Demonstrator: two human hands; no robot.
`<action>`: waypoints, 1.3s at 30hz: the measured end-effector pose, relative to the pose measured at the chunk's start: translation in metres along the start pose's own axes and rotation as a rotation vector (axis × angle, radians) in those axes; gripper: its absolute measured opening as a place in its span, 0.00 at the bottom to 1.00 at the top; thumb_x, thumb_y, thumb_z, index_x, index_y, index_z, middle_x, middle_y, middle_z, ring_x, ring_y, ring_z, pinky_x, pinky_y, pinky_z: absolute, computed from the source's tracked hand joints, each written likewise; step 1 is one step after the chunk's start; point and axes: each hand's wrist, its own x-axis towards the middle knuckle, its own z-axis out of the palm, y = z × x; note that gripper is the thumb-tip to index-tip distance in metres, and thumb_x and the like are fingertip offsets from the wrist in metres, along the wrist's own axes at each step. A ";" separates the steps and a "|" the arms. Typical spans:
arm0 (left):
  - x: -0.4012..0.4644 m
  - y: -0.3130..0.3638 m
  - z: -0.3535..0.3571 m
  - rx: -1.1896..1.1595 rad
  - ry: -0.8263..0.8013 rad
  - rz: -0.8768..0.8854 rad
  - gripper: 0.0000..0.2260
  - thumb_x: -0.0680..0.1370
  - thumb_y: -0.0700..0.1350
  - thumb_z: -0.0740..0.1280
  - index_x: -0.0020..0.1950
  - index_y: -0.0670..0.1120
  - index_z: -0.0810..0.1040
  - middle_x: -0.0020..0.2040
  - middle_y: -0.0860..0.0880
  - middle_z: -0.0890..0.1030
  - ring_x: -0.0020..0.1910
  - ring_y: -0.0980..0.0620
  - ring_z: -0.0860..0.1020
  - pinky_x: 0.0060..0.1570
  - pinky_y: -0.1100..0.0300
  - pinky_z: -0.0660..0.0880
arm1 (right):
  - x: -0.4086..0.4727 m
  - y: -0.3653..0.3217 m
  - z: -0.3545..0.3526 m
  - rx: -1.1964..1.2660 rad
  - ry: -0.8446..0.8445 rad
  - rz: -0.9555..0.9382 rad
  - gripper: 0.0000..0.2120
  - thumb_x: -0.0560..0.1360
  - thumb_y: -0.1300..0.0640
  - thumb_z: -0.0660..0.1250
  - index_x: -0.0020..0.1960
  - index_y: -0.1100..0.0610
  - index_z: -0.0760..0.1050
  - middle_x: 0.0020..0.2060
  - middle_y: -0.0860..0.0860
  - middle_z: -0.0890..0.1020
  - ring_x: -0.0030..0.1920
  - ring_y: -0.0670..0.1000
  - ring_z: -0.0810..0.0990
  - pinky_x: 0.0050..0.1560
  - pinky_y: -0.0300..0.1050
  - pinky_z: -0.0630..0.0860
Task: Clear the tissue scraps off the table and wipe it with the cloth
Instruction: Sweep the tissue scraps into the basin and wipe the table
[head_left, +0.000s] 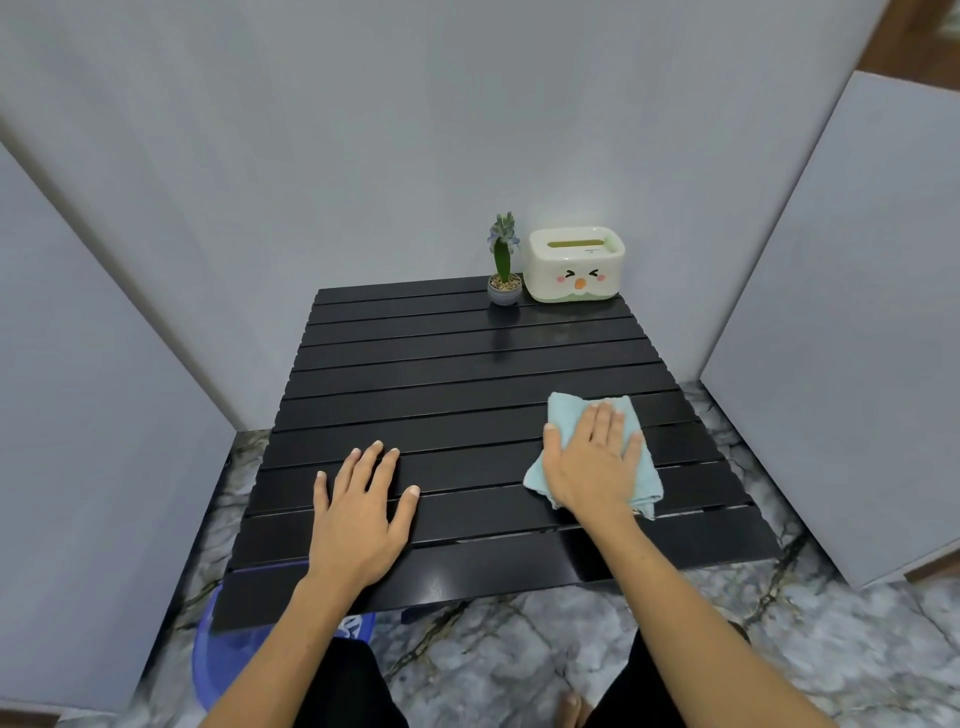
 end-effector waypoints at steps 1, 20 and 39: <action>0.000 0.000 0.000 0.000 0.001 -0.001 0.31 0.78 0.65 0.46 0.77 0.52 0.64 0.78 0.52 0.61 0.78 0.50 0.55 0.75 0.41 0.47 | -0.005 -0.009 0.003 0.000 -0.003 -0.028 0.36 0.81 0.39 0.40 0.80 0.61 0.40 0.80 0.56 0.43 0.79 0.54 0.39 0.76 0.58 0.36; -0.001 -0.002 -0.002 -0.010 0.007 -0.005 0.31 0.77 0.66 0.46 0.77 0.54 0.64 0.78 0.54 0.62 0.78 0.51 0.56 0.75 0.44 0.48 | -0.092 0.008 0.031 -0.042 0.046 -0.565 0.31 0.82 0.37 0.42 0.78 0.51 0.61 0.77 0.50 0.63 0.77 0.51 0.59 0.73 0.53 0.49; -0.002 -0.005 0.001 -0.021 0.016 -0.008 0.31 0.77 0.67 0.47 0.76 0.55 0.64 0.78 0.55 0.62 0.78 0.53 0.56 0.75 0.45 0.48 | -0.022 0.102 -0.018 -0.065 0.062 -0.158 0.35 0.77 0.33 0.42 0.80 0.47 0.49 0.80 0.46 0.50 0.79 0.47 0.46 0.77 0.51 0.42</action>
